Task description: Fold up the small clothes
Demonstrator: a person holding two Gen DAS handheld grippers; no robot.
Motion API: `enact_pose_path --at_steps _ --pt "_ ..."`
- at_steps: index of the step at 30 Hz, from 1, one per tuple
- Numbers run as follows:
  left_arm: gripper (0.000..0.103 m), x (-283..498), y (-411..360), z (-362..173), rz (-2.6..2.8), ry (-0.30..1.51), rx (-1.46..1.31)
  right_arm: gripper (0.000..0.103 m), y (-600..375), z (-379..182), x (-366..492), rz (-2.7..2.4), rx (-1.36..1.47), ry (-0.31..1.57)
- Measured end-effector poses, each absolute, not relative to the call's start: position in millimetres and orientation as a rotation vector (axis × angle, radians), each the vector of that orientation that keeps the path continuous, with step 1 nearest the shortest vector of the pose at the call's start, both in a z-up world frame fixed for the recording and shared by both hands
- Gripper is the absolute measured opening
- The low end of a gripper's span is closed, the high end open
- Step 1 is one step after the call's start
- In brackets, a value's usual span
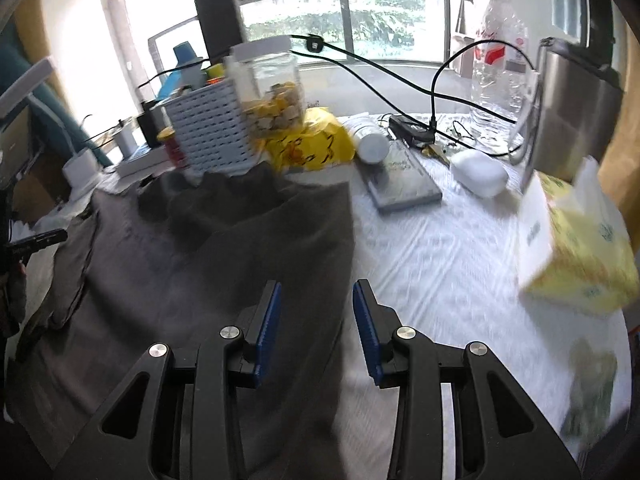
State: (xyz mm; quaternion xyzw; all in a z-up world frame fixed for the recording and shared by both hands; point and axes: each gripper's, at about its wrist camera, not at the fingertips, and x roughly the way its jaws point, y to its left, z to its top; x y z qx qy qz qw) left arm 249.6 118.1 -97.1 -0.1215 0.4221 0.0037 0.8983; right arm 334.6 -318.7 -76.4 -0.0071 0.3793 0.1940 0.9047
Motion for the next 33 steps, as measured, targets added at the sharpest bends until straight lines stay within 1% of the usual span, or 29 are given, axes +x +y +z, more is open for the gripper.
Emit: enact_pose_path --at_steps 3,6,10,11,12,13,14,16,17,19,23,28,29,31,32,33 --pt "0.058 265 123 -106 0.031 0.906 -0.265 0.039 -318 -79 367 0.424 0.013 0.793" --pt "0.058 270 123 -108 0.036 0.898 -0.273 0.039 -316 -89 397 0.408 0.028 0.839" --pt "0.057 276 113 -110 0.034 0.9 -0.178 0.039 -305 -98 409 0.446 -0.007 0.846" --pt "0.053 278 108 -110 0.036 0.902 -0.141 0.038 -303 -98 409 0.461 -0.016 0.834" --pt "0.048 280 100 -111 0.038 0.904 -0.079 0.014 -299 -100 409 0.487 -0.027 0.838" --pt "0.041 281 96 -111 0.03 0.899 -0.05 0.005 -294 -100 408 0.489 -0.053 0.831" --pt "0.028 282 92 -110 0.011 0.897 -0.045 0.005 -291 -99 406 0.48 -0.089 0.813" --pt "0.017 286 87 -109 0.027 0.899 -0.013 0.004 -288 -96 403 0.417 -0.153 0.77" --pt "0.006 288 83 -108 0.043 0.897 0.023 0.004 -290 -94 401 0.377 -0.18 0.748" --pt "0.006 291 79 -107 0.085 0.895 0.077 0.004 -298 -87 398 0.301 -0.206 0.711" --pt "0.004 292 79 -110 0.151 0.897 0.16 0.004 -316 -84 396 0.226 -0.213 0.698" --pt "0.005 289 79 -103 0.172 0.889 0.162 0.004 -317 -93 394 0.212 -0.214 0.72" --pt "0.007 286 78 -99 0.167 0.878 0.154 0.004 -316 -92 393 0.212 -0.207 0.714" --pt "0.025 277 75 -90 0.149 0.851 0.137 0.004 -316 -85 392 0.218 -0.199 0.703" --pt "0.038 272 72 -85 0.136 0.838 0.129 0.004 -315 -82 389 0.224 -0.204 0.7" --pt "0.039 267 70 -82 0.118 0.831 0.122 0.007 -313 -80 387 0.23 -0.207 0.696"
